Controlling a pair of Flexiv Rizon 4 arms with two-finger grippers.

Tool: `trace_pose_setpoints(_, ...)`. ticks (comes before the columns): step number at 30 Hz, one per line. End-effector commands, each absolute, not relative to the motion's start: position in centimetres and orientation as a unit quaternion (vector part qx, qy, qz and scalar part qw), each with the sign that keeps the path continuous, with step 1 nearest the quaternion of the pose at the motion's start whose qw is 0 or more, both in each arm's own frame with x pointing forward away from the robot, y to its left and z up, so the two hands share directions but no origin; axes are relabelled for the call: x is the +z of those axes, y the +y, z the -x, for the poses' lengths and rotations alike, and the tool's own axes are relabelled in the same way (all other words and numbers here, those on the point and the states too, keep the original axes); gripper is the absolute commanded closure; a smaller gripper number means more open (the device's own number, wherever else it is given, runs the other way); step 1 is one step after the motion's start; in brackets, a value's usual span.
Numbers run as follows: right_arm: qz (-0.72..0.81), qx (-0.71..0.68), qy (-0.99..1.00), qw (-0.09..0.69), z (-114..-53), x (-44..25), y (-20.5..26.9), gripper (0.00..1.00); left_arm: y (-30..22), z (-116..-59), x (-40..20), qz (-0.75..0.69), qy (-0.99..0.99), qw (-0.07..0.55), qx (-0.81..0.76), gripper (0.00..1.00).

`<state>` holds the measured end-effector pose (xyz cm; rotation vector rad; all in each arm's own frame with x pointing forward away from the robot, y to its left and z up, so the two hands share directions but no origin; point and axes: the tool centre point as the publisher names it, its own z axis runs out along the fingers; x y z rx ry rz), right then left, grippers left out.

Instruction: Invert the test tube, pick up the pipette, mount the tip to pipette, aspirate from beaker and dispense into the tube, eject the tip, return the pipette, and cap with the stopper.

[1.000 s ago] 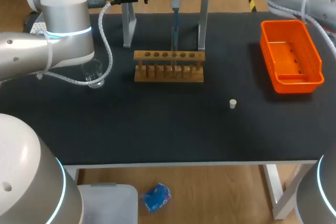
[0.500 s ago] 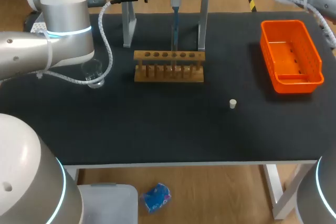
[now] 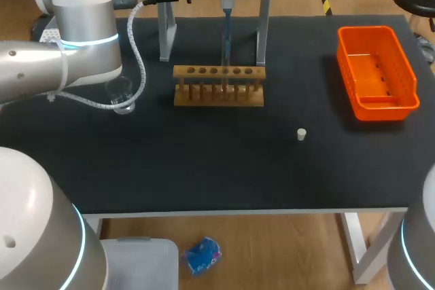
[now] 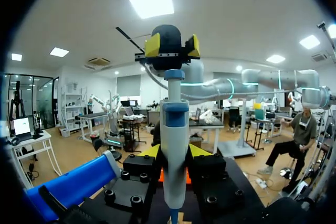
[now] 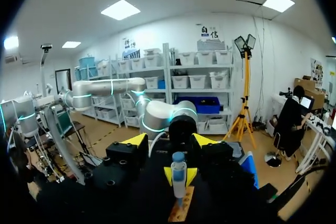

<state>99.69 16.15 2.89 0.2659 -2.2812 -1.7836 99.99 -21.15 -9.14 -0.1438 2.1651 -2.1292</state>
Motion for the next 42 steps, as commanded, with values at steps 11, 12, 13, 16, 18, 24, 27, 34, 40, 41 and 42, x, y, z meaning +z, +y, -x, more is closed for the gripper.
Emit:
trace_pose_setpoints(11, -0.087, -0.506, -0.856, 0.063, -97.1, -3.0, 9.1, 0.0, -21.2, -99.9, -9.0, 0.049, 0.712, 0.052, -0.698, 1.0)
trace_pose_setpoints(12, -0.085, -0.495, -0.862, 0.068, -97.0, -3.4, 9.0, 0.0, -21.2, -99.9, -9.0, 0.049, 0.712, 0.052, -0.698, 1.0)
trace_pose_setpoints(13, -0.085, -0.493, -0.863, 0.069, -96.9, -4.2, 8.8, 0.0, -21.2, -99.9, -9.0, 0.049, 0.712, 0.052, -0.698, 1.0)
trace_pose_setpoints(16, -0.081, -0.473, -0.874, 0.075, -96.4, -6.6, 8.3, 0.0, -21.2, -99.9, -9.0, 0.049, 0.712, 0.052, -0.698, 1.0)
trace_pose_setpoints(18, -0.074, -0.482, -0.869, 0.087, -96.0, -8.7, 8.2, 0.0, -21.2, -99.9, -9.0, 0.049, 0.712, 0.052, -0.698, 1.0)
trace_pose_setpoints(24, -0.062, -0.471, -0.874, 0.1, -94.7, -14.1, 9.2, 0.0, -21.2, -99.9, -9.0, 0.049, 0.712, 0.052, -0.698, 1.0)
trace_pose_setpoints(27, -0.055, -0.461, -0.879, 0.107, -94.5, -15.6, 9.6, 0.0, -21.2, -99.9, -9.0, 0.049, 0.712, 0.052, -0.698, 1.0)
trace_pose_setpoints(34, -0.055, -0.461, -0.879, 0.107, -94.5, -15.6, 9.6, 0.0, -21.2, -99.9, -9.0, 0.049, 0.712, 0.052, -0.698, 1.0)
trace_pose_setpoints(40, -0.055, -0.461, -0.879, 0.107, -94.5, -15.6, 9.6, 0.0, -21.2, -99.9, -9.0, 0.049, 0.712, 0.052, -0.698, 1.0)
trace_pose_setpoints(41, -0.055, -0.461, -0.879, 0.107, -94.5, -15.6, 9.6, 0.0, -21.2, -99.9, -9.0, 0.049, 0.712, 0.052, -0.698, 1.0)
trace_pose_setpoints(42, -0.055, -0.461, -0.879, 0.107, -94.5, -15.6, 9.6, 0.0, -21.2, -99.9, -9.0, 0.049, 0.712, 0.052, -0.698, 1.0)
